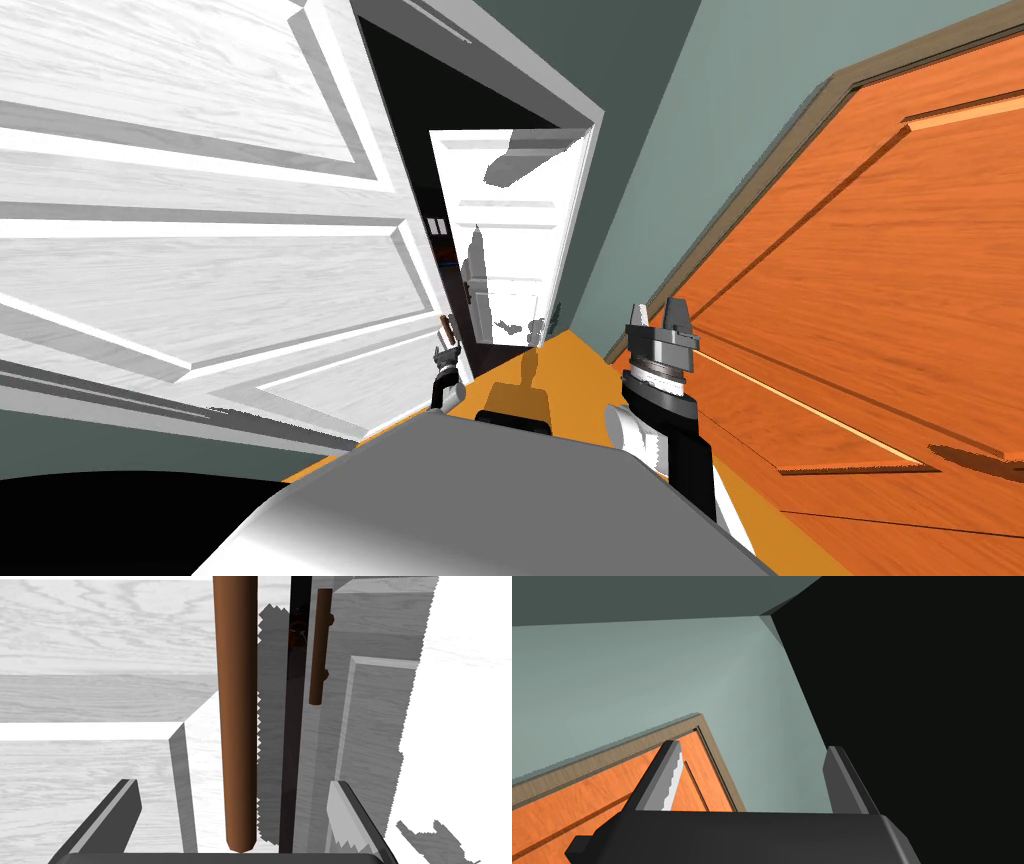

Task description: Push the door open

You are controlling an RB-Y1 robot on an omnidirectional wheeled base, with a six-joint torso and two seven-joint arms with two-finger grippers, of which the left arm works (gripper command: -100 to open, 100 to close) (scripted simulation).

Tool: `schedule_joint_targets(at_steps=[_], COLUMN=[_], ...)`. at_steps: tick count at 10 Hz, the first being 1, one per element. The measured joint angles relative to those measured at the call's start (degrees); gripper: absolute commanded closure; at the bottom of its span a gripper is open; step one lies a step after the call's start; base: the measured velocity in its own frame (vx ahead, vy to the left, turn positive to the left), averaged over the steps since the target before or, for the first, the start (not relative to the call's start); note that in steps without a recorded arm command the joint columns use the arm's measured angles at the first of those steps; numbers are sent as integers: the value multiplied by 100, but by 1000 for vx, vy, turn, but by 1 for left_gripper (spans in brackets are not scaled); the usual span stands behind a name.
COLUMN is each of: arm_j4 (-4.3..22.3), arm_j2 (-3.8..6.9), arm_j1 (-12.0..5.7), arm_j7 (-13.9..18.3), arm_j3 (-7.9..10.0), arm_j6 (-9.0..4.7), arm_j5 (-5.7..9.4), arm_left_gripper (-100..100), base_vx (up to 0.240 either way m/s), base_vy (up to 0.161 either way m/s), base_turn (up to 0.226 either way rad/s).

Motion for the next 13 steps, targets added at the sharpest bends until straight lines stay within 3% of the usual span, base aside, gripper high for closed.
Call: schedule_joint_targets(at_steps=[6, 7, 13], arm_j4=[76, 78, 75], arm_j2=[58, 60, 76], arm_j1=[-5, -8, -16], arm_j7=[62, 65, 66], arm_j3=[41, 42, 52], arm_j6=[-9, -11, 2], arm_j5=[35, 36, 41], arm_left_gripper=[-100, 100, 100], base_vx=[151, -15, 6], base_vy=[96, -7, 6], base_turn=[-20, 17, -10])
